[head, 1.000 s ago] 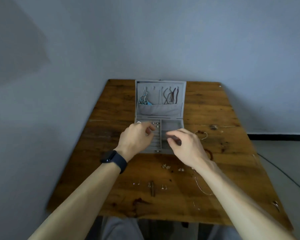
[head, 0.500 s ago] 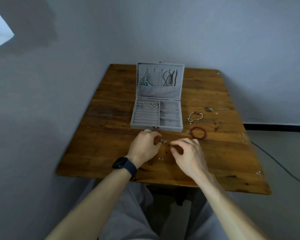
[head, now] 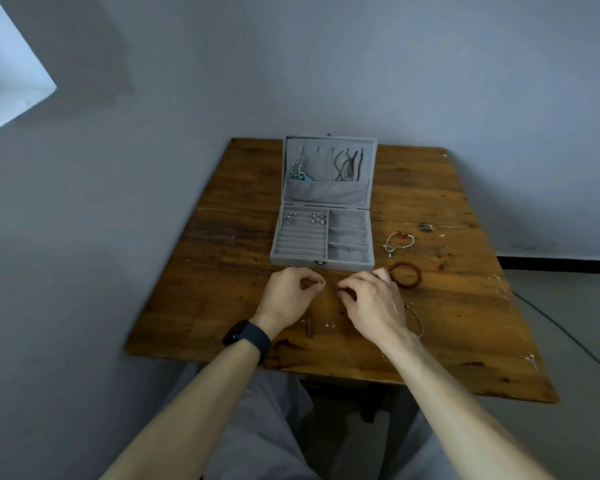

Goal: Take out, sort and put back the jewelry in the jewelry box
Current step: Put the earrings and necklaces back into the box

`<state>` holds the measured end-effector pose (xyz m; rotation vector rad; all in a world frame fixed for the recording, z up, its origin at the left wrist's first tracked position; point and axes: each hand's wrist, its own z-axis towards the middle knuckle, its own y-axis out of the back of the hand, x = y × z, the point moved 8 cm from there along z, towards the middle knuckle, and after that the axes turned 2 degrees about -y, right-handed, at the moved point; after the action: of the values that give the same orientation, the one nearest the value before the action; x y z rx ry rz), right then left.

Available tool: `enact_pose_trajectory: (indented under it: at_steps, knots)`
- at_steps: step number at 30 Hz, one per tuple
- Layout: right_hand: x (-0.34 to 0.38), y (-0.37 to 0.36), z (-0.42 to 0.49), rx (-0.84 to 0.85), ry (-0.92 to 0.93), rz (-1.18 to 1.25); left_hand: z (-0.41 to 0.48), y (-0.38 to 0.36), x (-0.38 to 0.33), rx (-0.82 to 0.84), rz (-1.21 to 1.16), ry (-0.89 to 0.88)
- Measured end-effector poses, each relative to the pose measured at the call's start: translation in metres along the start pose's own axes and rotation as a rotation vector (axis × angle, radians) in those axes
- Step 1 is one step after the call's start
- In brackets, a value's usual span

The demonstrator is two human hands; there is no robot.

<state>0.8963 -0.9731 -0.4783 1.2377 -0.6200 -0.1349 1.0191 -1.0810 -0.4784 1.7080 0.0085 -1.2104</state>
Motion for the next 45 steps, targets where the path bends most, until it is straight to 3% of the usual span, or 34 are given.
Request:
enact_pose_trajectory:
  at_steps: [5,16,34,45]
  knots:
    - [-0.002,0.006,-0.002,0.023,-0.06,0.358,-0.005,0.014,0.014,0.025,-0.287,0.095]
    - [0.007,0.015,-0.017,0.239,-0.259,0.969,-0.016,0.027,0.002,0.057,-0.549,0.167]
    - [0.016,0.013,-0.005,0.242,-0.34,1.067,-0.015,0.032,0.005,0.114,-0.674,0.22]
    - [0.031,0.005,0.061,0.291,-0.289,0.925,0.036,0.082,0.033,-0.002,-0.465,0.202]
